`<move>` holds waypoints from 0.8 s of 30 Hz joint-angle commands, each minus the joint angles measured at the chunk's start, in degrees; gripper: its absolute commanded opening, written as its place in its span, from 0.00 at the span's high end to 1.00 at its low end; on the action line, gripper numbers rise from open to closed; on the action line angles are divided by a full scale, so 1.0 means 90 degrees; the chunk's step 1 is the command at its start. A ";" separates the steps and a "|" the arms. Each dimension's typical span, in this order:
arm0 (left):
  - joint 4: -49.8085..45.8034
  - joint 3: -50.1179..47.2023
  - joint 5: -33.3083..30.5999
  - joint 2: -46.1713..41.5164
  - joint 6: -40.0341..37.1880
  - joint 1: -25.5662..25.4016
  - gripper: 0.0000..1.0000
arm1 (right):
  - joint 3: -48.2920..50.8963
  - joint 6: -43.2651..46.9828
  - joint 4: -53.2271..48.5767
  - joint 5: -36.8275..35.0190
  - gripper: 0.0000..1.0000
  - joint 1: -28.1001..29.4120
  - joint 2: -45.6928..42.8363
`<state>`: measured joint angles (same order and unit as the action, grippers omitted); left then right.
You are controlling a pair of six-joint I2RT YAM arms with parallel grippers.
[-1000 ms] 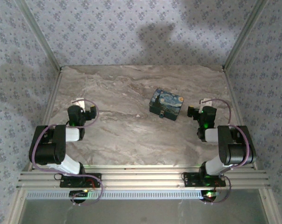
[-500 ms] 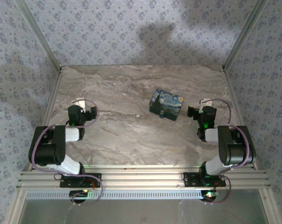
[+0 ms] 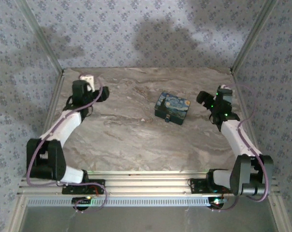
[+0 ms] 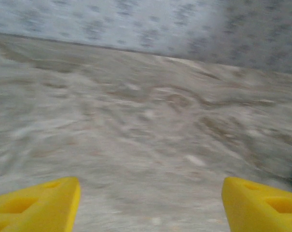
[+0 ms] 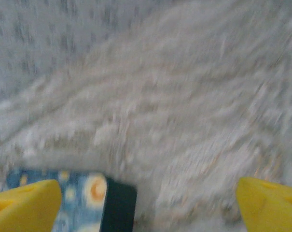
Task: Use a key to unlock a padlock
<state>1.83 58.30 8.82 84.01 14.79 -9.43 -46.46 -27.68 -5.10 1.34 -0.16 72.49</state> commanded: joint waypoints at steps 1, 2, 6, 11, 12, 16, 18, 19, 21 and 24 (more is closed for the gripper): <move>-0.1118 0.1054 0.1195 0.0951 0.0619 -0.0635 0.33 | -0.0175 -0.0878 -0.1157 0.1025 0.15 0.0247 0.0546; -0.1276 0.1454 0.1367 0.1338 0.0671 -0.0881 0.34 | -0.0261 -0.0871 -0.1169 0.1124 0.16 0.0350 0.0709; -0.1789 0.2861 0.1523 0.2664 0.0743 -0.1721 0.34 | -0.0793 -0.0867 -0.1348 0.1291 0.15 0.0762 0.1379; -0.2009 0.3968 0.1657 0.3882 0.1023 -0.2055 0.34 | -0.1468 -0.0704 -0.1687 0.1401 0.14 0.0956 0.2186; -0.2061 0.4122 0.1671 0.4074 0.1091 -0.2057 0.34 | -0.1633 -0.0662 -0.1769 0.1444 0.14 0.0967 0.2378; -0.1923 0.4338 0.2076 0.4446 0.1258 -0.2063 0.35 | -0.2263 -0.0479 -0.1999 0.1710 0.19 0.1051 0.2993; -0.1834 0.4323 0.2246 0.4509 0.1315 -0.2066 0.35 | -0.2782 -0.0278 -0.2119 0.1843 0.23 0.1159 0.3339; -0.1823 0.4316 0.2280 0.4530 0.1309 -0.2053 0.35 | -0.2952 -0.0206 -0.2202 0.1881 0.24 0.1212 0.3501; -0.1815 0.4266 0.2344 0.4549 0.1287 -0.2037 0.35 | -0.3488 -0.0063 -0.2393 0.1975 0.27 0.1361 0.3884; -0.1706 0.4092 0.2504 0.4544 0.1353 -0.1925 0.35 | -0.4224 0.0048 -0.2568 0.2091 0.29 0.1606 0.4461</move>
<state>-14.13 94.80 27.99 124.92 25.82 -27.42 -78.89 -29.71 -24.45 16.95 11.88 109.12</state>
